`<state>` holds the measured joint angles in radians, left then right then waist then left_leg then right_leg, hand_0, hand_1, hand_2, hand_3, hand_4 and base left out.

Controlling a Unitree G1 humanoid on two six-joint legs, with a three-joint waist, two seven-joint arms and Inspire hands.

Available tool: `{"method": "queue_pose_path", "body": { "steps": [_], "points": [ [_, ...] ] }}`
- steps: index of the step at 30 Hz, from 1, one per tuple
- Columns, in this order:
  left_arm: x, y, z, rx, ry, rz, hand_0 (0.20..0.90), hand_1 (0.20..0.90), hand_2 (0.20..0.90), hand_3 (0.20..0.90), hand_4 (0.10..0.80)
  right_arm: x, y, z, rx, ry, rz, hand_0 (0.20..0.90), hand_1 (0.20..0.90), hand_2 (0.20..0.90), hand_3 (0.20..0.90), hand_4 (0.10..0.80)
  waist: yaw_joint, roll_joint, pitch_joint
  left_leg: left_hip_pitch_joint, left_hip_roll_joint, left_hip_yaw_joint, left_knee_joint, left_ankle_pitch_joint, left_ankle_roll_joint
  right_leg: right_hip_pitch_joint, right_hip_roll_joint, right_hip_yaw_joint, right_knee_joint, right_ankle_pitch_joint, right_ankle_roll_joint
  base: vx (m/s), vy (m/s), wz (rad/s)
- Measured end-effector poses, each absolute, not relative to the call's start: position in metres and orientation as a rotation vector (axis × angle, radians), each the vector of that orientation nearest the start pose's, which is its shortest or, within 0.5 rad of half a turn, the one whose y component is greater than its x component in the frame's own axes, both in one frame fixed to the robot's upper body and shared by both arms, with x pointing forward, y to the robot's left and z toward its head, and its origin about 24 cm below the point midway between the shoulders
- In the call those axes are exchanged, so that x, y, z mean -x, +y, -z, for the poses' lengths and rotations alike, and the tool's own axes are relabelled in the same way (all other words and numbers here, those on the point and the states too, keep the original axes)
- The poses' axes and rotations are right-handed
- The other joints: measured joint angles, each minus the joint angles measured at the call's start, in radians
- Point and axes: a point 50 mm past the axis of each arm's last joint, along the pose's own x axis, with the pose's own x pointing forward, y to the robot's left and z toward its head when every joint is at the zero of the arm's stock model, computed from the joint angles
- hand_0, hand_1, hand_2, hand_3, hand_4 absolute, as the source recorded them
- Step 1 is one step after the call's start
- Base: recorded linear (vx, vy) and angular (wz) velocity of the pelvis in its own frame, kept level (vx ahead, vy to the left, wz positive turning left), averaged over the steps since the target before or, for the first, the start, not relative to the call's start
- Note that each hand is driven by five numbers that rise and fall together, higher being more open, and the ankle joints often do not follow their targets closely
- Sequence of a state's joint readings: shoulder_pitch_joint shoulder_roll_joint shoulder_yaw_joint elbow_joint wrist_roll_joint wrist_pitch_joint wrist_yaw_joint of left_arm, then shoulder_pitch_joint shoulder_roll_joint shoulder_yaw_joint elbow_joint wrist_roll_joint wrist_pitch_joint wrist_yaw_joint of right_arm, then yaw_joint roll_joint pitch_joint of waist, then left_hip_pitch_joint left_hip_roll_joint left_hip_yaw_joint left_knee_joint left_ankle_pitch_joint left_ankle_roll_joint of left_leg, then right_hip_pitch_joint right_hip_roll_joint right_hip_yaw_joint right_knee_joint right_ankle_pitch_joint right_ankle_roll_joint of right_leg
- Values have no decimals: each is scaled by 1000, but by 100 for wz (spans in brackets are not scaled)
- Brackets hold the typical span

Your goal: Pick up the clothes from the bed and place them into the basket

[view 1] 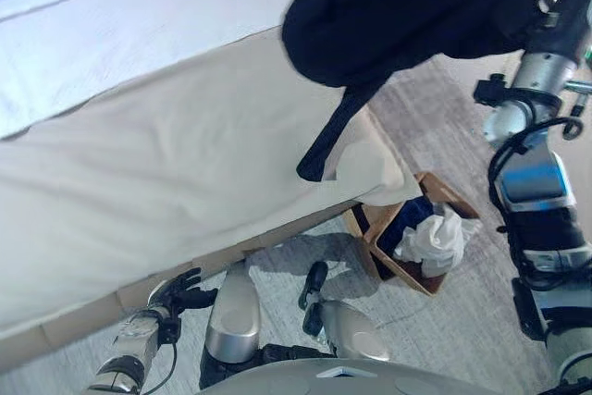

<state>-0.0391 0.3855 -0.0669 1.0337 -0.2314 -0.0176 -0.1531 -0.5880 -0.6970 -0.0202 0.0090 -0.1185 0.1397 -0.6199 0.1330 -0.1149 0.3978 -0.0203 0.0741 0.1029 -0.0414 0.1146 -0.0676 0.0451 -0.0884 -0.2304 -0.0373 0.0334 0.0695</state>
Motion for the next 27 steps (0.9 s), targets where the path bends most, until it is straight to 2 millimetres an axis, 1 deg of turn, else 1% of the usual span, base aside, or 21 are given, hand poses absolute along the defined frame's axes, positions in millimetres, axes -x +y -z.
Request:
{"method": "queue_pose_path", "body": {
  "steps": [1, 2, 3, 5, 8, 11, 13, 15, 16, 18, 20, 21, 22, 24, 26, 27],
  "points": [
    [-149, 273, 123, -94, 958, -96, 900, 900, 900, 900, 800, -303, -265, -260, 613, -675, 746, 300, 300, 300, 200, 100, -17, 9, -28, 12, 0, 9, -10, 0, 0, 3, 0, 9, -7, 2, 2, 18, -95, -24],
    [-151, 269, 124, -85, 959, -88, 900, 900, 900, 900, 800, -302, -268, -259, 627, -664, 754, 300, 300, 300, 200, 100, -31, 18, -37, 26, 0, 13, -18, 1, 0, 18, 0, 9, -19, 4, 4, 9, -71, -17],
    [-156, 257, 127, -84, 961, -49, 900, 900, 900, 900, 800, -299, -274, -256, 671, -641, 758, 300, 300, 300, 200, 100, -47, 41, -61, 63, -3, 22, -37, 1, -1, 50, 0, 12, -33, 4, 4, 20, -117, -11],
    [-156, 244, 130, -68, 960, -13, 900, 900, 900, 900, 800, -298, -277, -252, 687, -617, 762, 300, 300, 300, 200, 100, -69, 60, -113, 74, -1, 36, -46, -1, -3, 53, 3, 27, -44, 4, 5, 36, -141, -18],
    [-158, 229, 132, -63, 961, 44, 900, 900, 900, 900, 800, -297, -284, -249, 724, -594, 768, 300, 300, 300, 200, 100, -94, 89, -144, 94, 6, 41, -46, -2, -3, 74, 10, 32, -50, 4, 5, 39, -112, -8],
    [-152, 224, 137, -64, 1002, 78, 900, 900, 900, 900, 800, -298, -290, -241, 750, -544, 770, 300, 300, 300, 200, 100, -110, 109, -166, 106, 19, 41, -46, -2, -3, 84, 24, 34, -53, 4, 4, 36, -128, -6],
    [-142, 221, 141, -87, 1047, 113, 900, 900, 900, 900, 800, -298, -300, -234, 839, -473, 754, 300, 300, 300, 200, 100, -110, 128, -180, 109, 30, 43, -46, -3, -4, 84, 32, 35, -53, 3, 4, 0, -144, -6],
    [-128, 222, 147, -97, 1098, 124, 900, 900, 900, 900, 800, -301, -312, -226, 902, -371, 731, 300, 300, 300, 200, 100, -110, 144, -188, 103, 36, 43, -35, -2, -5, 80, 30, 35, -53, 3, 4, -96, -92, -3],
    [-125, 222, 148, -98, 1108, 125, 900, 900, 900, 900, 800, -302, -318, -223, 927, -319, 720, 300, 300, 300, 200, 100, -109, 154, -194, 93, 37, 43, -32, -4, -7, 70, 31, 34, -50, -1, 1, -139, -73, 1],
    [-125, 220, 148, -91, 1103, 135, 900, 900, 900, 900, 800, -304, -331, -217, 985, -221, 714, 300, 300, 300, 200, 100, -107, 174, -200, 56, 44, 42, -18, -1, -10, 29, 30, 32, -27, -4, 4, -221, -72, -1],
    [-139, 217, 144, -124, 1072, 171, 900, 900, 900, 900, 800, -310, -336, -208, 1023, -135, 690, 300, 300, 300, 200, 100, -108, 193, -194, 6, 48, 44, 2, 3, -10, -33, 28, 37, 7, -7, 0, -308, -88, -13],
    [-142, 216, 143, -135, 1066, 185, 900, 900, 900, 900, 800, -316, -337, -206, 1045, -103, 681, 300, 300, 300, 200, 100, -108, 206, -186, -22, 48, 48, 8, 4, -11, -76, 26, 43, 32, -12, -7, -292, -46, -20],
    [-150, 214, 140, -143, 1047, 199, 900, 900, 900, 900, 800, -318, -341, -206, 1061, -77, 685, 300, 300, 300, 200, 100, -107, 219, -172, -44, 48, 56, 9, 7, -13, -113, 24, 50, 54, -12, -7, -261, -28, -20],
    [-163, 210, 135, -155, 1010, 217, 900, 900, 900, 900, 800, -323, -347, -206, 1075, -31, 706, 300, 300, 300, 200, 100, -110, 249, -135, -87, 47, 59, 9, 25, -9, -178, 17, 56, 94, -10, -5, -233, -25, -14],
    [-175, 205, 129, -146, 950, 226, 900, 900, 900, 900, 800, -325, -354, -206, 1078, 20, 740, 300, 300, 300, 200, 100, -112, 284, -83, -130, 44, 70, 7, 27, -11, -245, 11, 62, 130, -12, -7, -168, -21, -14],
    [-179, 204, 127, -138, 933, 224, 900, 900, 900, 900, 800, -326, -355, -206, 1083, 35, 746, 300, 300, 300, 200, 100, -112, 292, -64, -141, 43, 71, 7, 27, -12, -262, 11, 64, 143, -12, -7, -115, -6, -13]
  ]
}}
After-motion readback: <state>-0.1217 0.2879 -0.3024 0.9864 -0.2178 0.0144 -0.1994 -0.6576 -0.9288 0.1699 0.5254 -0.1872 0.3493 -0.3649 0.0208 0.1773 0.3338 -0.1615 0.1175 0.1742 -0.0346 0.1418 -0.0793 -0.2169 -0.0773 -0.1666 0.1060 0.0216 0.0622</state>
